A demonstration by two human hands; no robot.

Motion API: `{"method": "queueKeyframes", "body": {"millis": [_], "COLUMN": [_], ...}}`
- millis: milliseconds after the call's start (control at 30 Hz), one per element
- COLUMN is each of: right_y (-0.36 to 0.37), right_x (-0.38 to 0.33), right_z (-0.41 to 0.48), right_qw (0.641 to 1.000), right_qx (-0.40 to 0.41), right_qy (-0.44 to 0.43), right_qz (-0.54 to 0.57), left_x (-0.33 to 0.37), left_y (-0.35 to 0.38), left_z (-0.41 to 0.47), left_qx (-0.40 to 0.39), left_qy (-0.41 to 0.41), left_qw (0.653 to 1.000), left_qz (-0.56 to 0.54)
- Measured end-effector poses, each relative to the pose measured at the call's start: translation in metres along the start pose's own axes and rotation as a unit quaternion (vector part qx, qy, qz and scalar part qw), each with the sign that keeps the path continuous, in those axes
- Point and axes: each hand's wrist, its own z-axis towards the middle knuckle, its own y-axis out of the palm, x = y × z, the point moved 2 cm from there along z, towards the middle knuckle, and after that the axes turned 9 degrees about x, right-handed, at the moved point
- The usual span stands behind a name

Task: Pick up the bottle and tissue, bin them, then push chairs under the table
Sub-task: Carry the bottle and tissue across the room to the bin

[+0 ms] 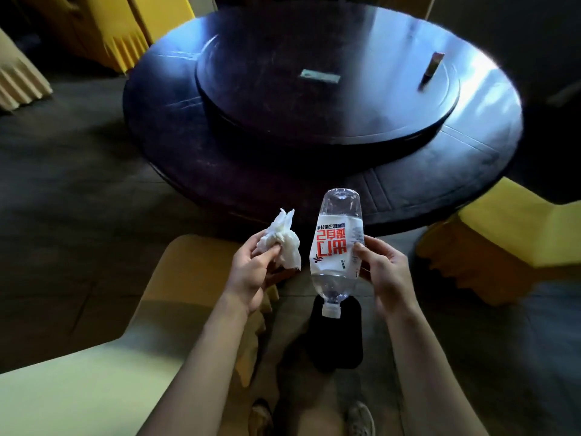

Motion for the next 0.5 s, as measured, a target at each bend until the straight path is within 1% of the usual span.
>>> {"method": "queueKeyframes", "body": {"millis": [100, 267, 367, 500], "right_y": [-0.050, -0.127, -0.163, -0.193], "right_x": [0.006, 0.049, 0.084, 0.135], "right_z": [0.019, 0.070, 0.107, 0.151], "right_qw": [1.000, 0.997, 0.996, 0.992], "right_qx": [0.020, 0.026, 0.027, 0.025], "right_qy": [0.019, 0.067, 0.085, 0.115], "right_qz": [0.008, -0.007, -0.026, -0.048], "left_x": [-0.033, -0.117, -0.179, -0.257], "left_y": [0.044, 0.101, 0.120, 0.126], "left_z": [-0.003, 0.011, 0.023, 0.038], "left_qx": [0.001, 0.052, 0.077, 0.097], "left_qy": [-0.022, -0.066, -0.096, -0.129], "left_qw": [1.000, 0.996, 0.992, 0.985], "left_qz": [0.007, -0.005, 0.006, 0.058]}}
